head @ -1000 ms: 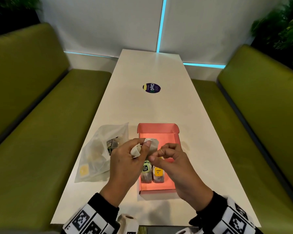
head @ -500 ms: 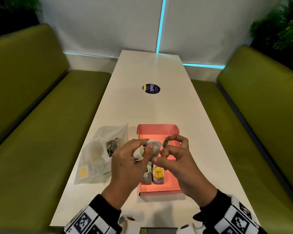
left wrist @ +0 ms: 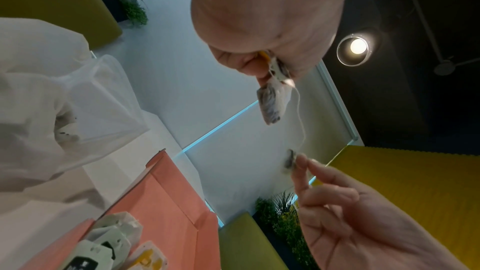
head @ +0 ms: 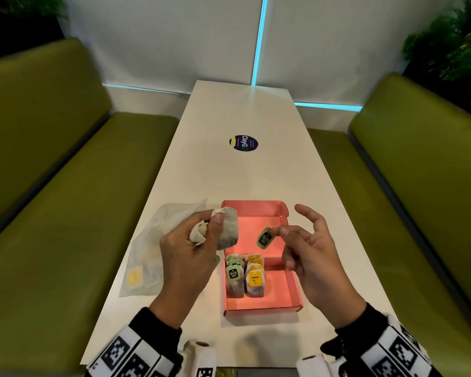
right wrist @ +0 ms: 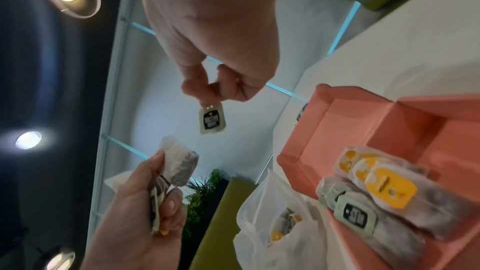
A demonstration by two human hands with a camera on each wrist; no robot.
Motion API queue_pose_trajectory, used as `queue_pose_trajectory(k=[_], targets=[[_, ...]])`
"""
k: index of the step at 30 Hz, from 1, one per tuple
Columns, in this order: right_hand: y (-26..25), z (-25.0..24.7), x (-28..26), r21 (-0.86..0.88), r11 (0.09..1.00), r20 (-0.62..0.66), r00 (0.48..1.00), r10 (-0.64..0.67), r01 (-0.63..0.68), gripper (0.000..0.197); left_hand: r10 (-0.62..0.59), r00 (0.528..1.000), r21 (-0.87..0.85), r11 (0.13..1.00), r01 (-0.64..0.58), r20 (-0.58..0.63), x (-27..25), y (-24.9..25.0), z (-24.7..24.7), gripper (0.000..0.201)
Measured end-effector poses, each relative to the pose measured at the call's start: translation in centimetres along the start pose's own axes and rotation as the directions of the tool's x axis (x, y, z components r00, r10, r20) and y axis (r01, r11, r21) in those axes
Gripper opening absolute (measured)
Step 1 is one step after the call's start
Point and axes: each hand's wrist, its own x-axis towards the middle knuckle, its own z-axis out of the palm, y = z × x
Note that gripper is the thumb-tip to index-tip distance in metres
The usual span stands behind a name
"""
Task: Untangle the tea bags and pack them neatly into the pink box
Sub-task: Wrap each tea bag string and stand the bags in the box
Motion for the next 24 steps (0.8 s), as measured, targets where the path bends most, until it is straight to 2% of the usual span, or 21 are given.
queue_pose_trajectory(k=[4, 8, 11, 14, 16, 19, 21, 24], targets=[[0.2, -0.5, 0.2, 0.061, 0.995, -0.068, 0.995, 0.079, -0.075, 0.028, -0.08, 0.996, -0.041, 0.996, 0.079, -0.031, 0.3, -0.2, -0.2, 0.011], [0.7, -0.8, 0.3, 0.099, 0.989, -0.043, 0.993, 0.11, -0.106, 0.015, -0.066, 0.998, -0.034, 0.997, 0.066, -0.008, -0.1, -0.3, -0.1, 0.01], [0.8, -1.0, 0.8, 0.163, 0.979, -0.045, 0.99, 0.132, -0.123, 0.015, -0.026, 1.0, -0.024, 0.999, 0.027, 0.016, -0.5, -0.4, 0.1, 0.011], [0.9, -1.2, 1.1, 0.247, 0.967, -0.098, 0.992, 0.085, -0.058, 0.02, -0.043, 0.999, -0.015, 0.999, 0.043, 0.014, -0.7, -0.6, 0.2, 0.015], [1.1, -1.2, 1.0, 0.215, 0.977, -0.109, 0.994, 0.014, 0.01, 0.02, -0.051, 0.998, -0.023, 0.998, 0.052, 0.024, -0.9, -0.7, 0.4, 0.017], [1.4, -1.1, 0.9, 0.053, 0.994, -0.088, 0.992, -0.093, 0.098, 0.025, -0.018, 0.999, -0.013, 1.0, 0.019, 0.05, -1.2, -0.7, 0.5, 0.017], [1.5, -1.1, 0.9, -0.012, 0.995, -0.063, 0.993, -0.104, 0.103, 0.03, -0.003, 0.998, -0.008, 1.0, 0.003, 0.057, -1.2, -0.6, 0.6, 0.015], [1.5, -1.2, 0.9, -0.004, 0.996, -0.028, 0.996, -0.089, 0.089, 0.027, -0.008, 0.998, -0.01, 1.0, 0.008, 0.056, -1.2, -0.2, 0.6, 0.013]])
